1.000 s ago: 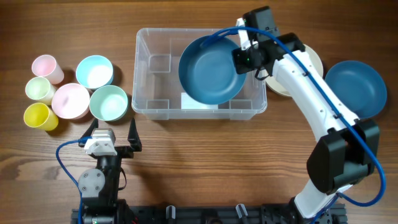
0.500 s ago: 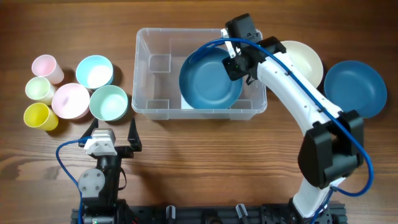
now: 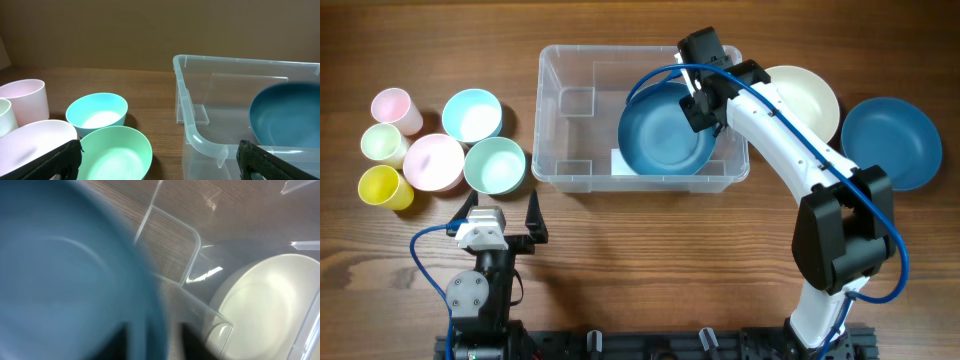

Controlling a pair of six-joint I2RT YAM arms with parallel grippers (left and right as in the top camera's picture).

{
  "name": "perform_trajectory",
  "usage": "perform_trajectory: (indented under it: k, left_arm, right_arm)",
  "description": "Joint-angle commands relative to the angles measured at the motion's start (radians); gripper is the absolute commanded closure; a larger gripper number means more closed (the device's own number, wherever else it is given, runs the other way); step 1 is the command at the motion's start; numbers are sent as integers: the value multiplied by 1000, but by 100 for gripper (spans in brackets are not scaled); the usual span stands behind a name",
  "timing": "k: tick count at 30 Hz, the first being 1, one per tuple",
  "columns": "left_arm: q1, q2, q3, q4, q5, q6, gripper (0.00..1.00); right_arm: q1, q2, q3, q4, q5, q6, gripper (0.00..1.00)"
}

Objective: Pack container
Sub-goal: 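Carry the teal bowl into the clear box and release it, then move the right gripper to the rim of the second teal bowl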

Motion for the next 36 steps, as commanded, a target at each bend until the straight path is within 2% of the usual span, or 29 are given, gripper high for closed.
perform_trajectory:
  k: [1,2,4,11,16,20,23,26,33,34,36]
  left_arm:
    - [-5,-5,-10,1,8,19,0]
    - [-5,-5,-10,1,8,19,0]
    - [-5,-5,-10,1,8,19,0]
    - [-5,-5,-10,1,8,19,0]
    - [-5,-5,-10,1,8,19,0]
    - [-5,-5,-10,1,8,19,0]
    - [-5,-5,-10,1,8,19,0]
    - [-5,-5,-10,1,8,19,0]
    - [-5,-5,-10,1,8,19,0]
    - [-5,-5,-10,1,8,19,0]
    - [-5,-5,-10,1,8,19,0]
  right_arm:
    - [0,2,28,14,28,-10,16]
    - [1,2,28,18,28,-10,11]
    - [1,0,28,23,28,-10,9]
    - [0,-90,29,8,31,41,8]
    - [-28,-244,29,-30,111,187,8]
    - [-126,-399,29,-126,148,349,8]
    - [-278,-500,29,-220,147,492,6]
    - [-481,-556,29,-293,114,550,4]
    - [-951,-528,8,-356,-146,540,3]
    - [-1096,-490,-35,-344,-249,541,3]
    - [-1150,-467,-71,-320,-281,541,3]
